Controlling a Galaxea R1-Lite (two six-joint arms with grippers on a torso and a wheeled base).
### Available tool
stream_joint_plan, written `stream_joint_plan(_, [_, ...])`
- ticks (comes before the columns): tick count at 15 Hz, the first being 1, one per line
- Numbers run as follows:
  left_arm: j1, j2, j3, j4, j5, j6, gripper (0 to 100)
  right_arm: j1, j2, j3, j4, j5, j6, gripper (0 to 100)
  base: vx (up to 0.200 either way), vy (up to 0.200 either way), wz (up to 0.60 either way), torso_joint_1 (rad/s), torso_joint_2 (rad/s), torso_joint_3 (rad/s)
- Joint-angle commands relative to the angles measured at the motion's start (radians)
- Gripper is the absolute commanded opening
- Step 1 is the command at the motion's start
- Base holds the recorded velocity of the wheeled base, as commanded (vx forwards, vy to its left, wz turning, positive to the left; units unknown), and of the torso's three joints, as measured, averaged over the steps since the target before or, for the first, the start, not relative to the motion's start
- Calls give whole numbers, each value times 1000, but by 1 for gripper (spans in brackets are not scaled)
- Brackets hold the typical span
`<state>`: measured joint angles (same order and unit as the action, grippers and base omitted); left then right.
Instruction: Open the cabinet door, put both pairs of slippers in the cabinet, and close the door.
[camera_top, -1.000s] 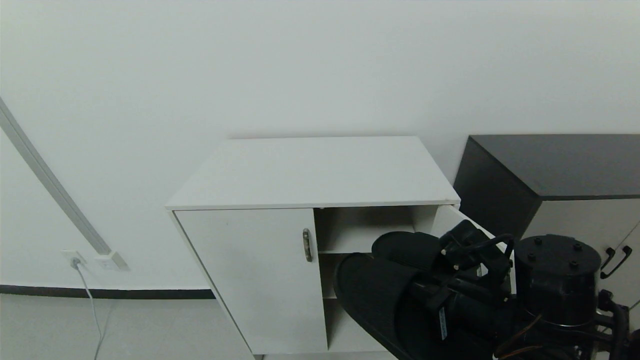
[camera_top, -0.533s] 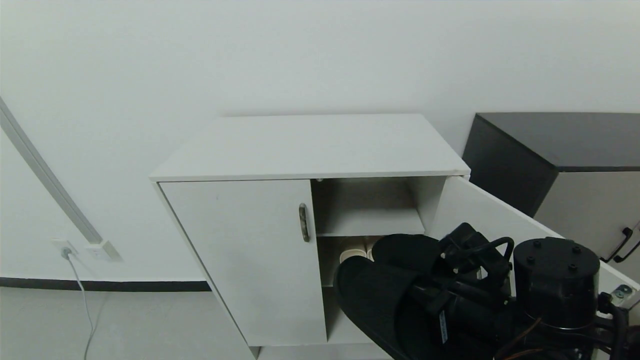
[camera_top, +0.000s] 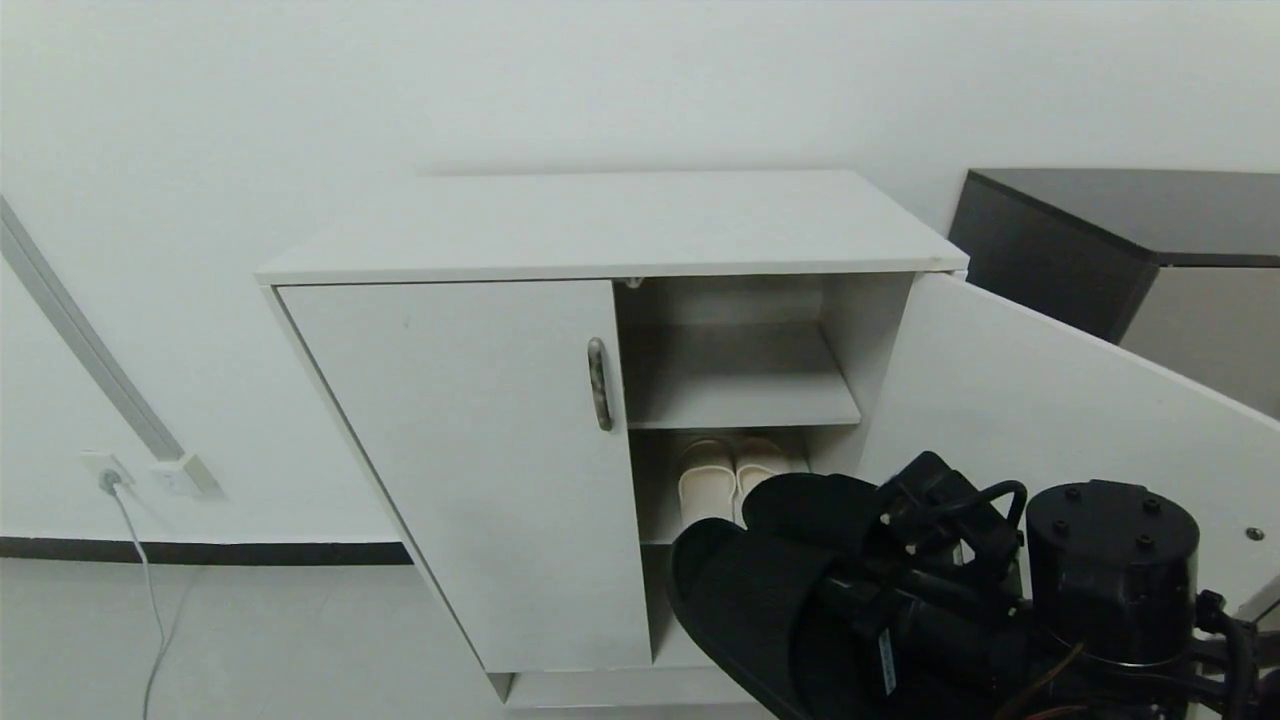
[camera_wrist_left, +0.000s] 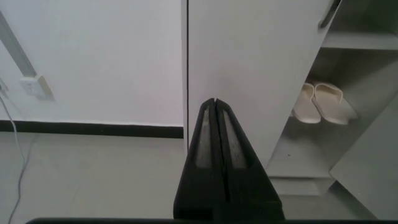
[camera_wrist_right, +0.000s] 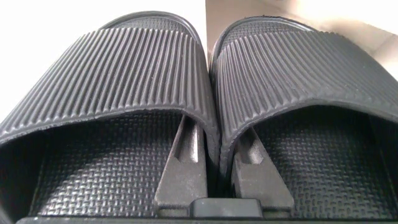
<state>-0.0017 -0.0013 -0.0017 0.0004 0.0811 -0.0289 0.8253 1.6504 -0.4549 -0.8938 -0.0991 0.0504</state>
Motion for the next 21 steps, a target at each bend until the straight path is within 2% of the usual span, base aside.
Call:
stream_joint_plan(1, [0, 1, 0, 1, 0, 0, 0, 1, 2, 2, 0, -1, 0, 0, 0, 0, 0, -115, 471, 349])
stream_joint_plan(11, [0, 1, 0, 0, 0, -2, 0, 8, 15, 13, -20, -1, 0, 0, 0, 0, 0, -51, 416, 362])
stream_joint_plan(21, [0, 1, 0, 1, 0, -2, 0, 18, 29, 41, -60, -2, -29, 0, 0, 0, 0, 0, 20, 17])
